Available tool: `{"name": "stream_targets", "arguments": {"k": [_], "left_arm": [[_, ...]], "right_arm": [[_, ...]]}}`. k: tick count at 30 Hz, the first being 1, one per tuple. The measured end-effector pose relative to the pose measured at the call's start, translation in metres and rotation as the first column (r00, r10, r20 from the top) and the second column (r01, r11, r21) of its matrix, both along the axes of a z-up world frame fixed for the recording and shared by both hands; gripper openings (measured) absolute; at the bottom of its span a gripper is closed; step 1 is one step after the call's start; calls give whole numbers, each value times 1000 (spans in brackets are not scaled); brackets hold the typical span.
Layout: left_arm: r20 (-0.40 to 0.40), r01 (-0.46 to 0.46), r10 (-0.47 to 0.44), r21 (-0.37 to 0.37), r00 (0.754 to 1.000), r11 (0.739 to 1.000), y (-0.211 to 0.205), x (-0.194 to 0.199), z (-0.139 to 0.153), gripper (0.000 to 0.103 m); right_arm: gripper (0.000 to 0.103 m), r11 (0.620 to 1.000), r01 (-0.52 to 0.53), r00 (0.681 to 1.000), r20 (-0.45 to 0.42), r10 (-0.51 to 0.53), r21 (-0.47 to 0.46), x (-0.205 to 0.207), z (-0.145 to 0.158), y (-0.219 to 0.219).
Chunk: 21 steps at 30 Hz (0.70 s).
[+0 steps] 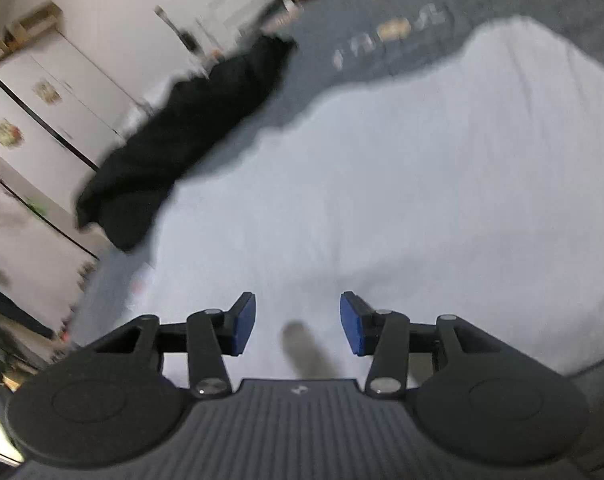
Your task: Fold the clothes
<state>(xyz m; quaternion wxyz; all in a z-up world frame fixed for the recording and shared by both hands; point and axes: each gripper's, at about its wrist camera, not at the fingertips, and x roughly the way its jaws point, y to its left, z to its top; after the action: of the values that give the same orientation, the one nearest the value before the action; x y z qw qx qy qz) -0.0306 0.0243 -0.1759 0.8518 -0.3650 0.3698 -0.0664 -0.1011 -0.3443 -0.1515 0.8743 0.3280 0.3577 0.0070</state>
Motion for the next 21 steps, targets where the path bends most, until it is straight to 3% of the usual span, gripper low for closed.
{"name": "stream_targets", "arguments": {"k": [5,7,8,9,17,19,20,21], "left_arm": [[-6,5,-5,11,1000,1000,-3,3,1,64],[4,7,-7,20,1000,1000,-5,1,3,57],[9,14,-14,25,1000,1000,-5,0,4,33],[10,26,-27,25,1000,999,-6,-1,5,22],[0,21,-21,9,1000,1000,-5,10,-2,29],[37,30,-32,31,999,999,-9,11,2,25],[73,39,-43,62,996,997,-13,8,8,15],[113,50,-62,105,992,993,-18,4,15,15]], "right_arm": [[48,1000,-10,1000,-11,10,-17,-3,-4,4],[49,1000,-8,1000,-11,8,-3,-2,-4,2],[49,1000,-7,1000,-10,7,5,-2,-5,1],[49,1000,-7,1000,-10,7,4,-1,-5,2],[53,999,-16,1000,-4,16,-38,2,-5,12],[53,999,-13,1000,-4,12,-37,2,-5,12],[53,999,-10,1000,-4,10,-32,1,-5,12],[53,1000,-7,1000,-3,7,-23,1,-5,11]]}}
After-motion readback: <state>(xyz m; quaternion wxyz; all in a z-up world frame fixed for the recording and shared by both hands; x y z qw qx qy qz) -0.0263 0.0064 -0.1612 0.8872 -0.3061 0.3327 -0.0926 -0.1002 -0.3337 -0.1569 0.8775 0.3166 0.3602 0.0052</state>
